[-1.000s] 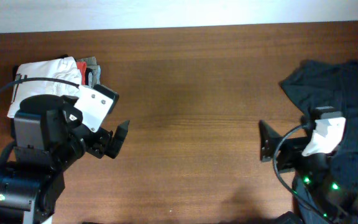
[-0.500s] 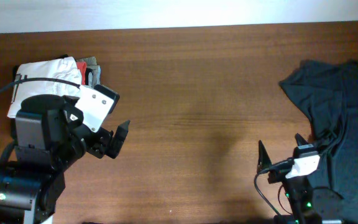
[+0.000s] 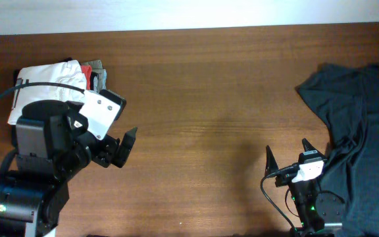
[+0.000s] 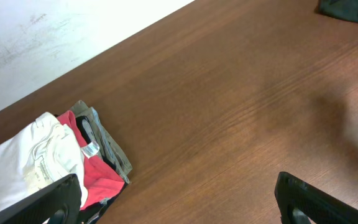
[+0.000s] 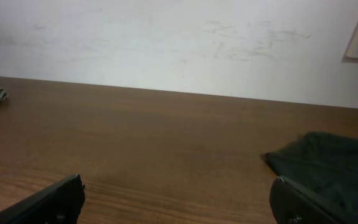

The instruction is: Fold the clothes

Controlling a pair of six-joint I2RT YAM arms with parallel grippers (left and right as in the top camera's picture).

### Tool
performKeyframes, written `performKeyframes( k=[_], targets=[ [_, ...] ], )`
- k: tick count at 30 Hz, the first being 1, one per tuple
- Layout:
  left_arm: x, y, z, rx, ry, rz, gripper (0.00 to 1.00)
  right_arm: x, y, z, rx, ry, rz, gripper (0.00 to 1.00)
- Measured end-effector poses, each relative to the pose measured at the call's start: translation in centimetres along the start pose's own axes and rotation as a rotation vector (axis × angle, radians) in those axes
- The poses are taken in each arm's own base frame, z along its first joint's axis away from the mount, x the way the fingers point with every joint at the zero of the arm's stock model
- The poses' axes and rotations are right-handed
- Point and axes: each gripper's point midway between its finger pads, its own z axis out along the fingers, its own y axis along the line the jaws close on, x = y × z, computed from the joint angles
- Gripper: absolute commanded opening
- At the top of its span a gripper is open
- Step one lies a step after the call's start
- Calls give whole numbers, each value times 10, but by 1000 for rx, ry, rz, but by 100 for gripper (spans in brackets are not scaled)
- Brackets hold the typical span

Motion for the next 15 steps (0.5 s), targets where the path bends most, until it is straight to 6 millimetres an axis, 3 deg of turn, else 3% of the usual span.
performKeyframes(
  k=[7, 9, 10, 12, 13, 14, 15],
  targets=[
    [2, 1, -2, -8, 2, -2, 99, 0, 0, 0, 0, 0, 0, 99],
    [-17, 25, -16, -130, -170, -1, 99, 1, 0, 0, -1, 2, 0, 99],
    [-16, 39, -27, -218, -272, -7, 99, 0, 0, 0, 0, 1, 0, 99],
    [-14, 44, -38, -316, -465, 29, 99, 0, 0, 0, 0, -1, 0, 99],
    [27, 37, -22, -344, -476, 23, 99, 0, 0, 0, 0, 1, 0, 99],
    [22, 39, -27, -392, -582, 56, 99, 0, 0, 0, -2, 1, 0, 99],
    [55, 30, -14, -410, -597, 58, 99, 0, 0, 0, -3, 0, 0, 99]
  ],
)
